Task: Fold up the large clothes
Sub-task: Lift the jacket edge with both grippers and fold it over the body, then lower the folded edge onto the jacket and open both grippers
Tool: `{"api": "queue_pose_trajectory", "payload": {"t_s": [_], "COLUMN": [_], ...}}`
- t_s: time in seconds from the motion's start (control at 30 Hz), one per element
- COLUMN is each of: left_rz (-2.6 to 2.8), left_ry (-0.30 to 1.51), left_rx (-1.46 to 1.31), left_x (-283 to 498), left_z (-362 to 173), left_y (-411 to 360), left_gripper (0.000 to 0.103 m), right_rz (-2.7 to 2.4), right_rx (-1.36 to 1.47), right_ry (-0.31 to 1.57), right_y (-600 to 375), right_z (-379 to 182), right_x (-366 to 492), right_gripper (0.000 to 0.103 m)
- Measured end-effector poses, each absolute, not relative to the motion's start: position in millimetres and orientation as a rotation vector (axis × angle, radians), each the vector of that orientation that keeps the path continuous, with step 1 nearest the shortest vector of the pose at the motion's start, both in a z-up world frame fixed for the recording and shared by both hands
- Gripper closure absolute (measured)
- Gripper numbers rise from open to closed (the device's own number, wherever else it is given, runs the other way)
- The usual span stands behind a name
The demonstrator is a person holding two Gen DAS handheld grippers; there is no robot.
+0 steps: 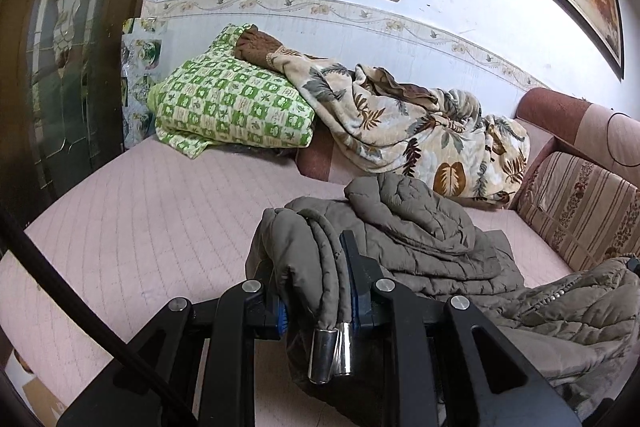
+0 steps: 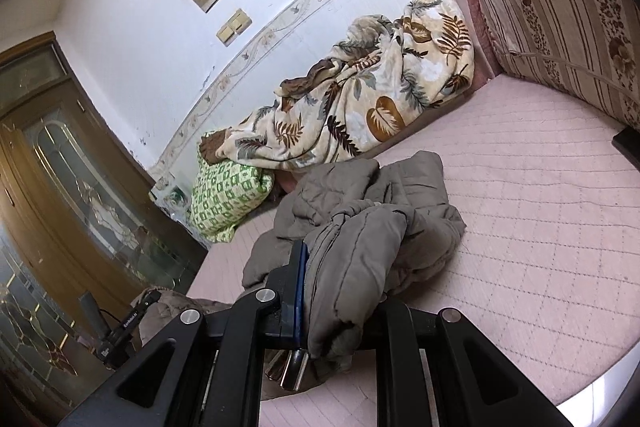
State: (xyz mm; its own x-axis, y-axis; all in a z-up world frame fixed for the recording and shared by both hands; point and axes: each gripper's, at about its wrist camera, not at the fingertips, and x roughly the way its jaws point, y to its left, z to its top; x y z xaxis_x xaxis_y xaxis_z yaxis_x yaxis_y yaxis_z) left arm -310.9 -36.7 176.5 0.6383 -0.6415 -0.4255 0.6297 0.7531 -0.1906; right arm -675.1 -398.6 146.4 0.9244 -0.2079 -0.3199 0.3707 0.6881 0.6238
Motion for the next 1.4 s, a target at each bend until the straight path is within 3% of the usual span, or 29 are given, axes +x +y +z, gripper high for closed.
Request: {"api": "queue_pose_trajectory", "payload": {"t_s": [0.77, 1.4], "left_rz": [-0.700, -0.677], "left_ry": [0.573, 0.718], "left_rx": [-0.056, -0.016], "left_x": [-223.8, -130.8], "left_z": [194.0, 159.2], "left_y": [-106.0, -178.0], "left_gripper": [0.081, 0.077], "right_rz": [-0.288, -0.333], "right_rx": [0.772, 0.810], "right_ry": [0.208, 0.306], "right_y": [-479.5, -564.7], "right_z": [185.6, 158.5], "right_x": [-576.6, -471.6], "right_gripper": [0.088, 0.088]}}
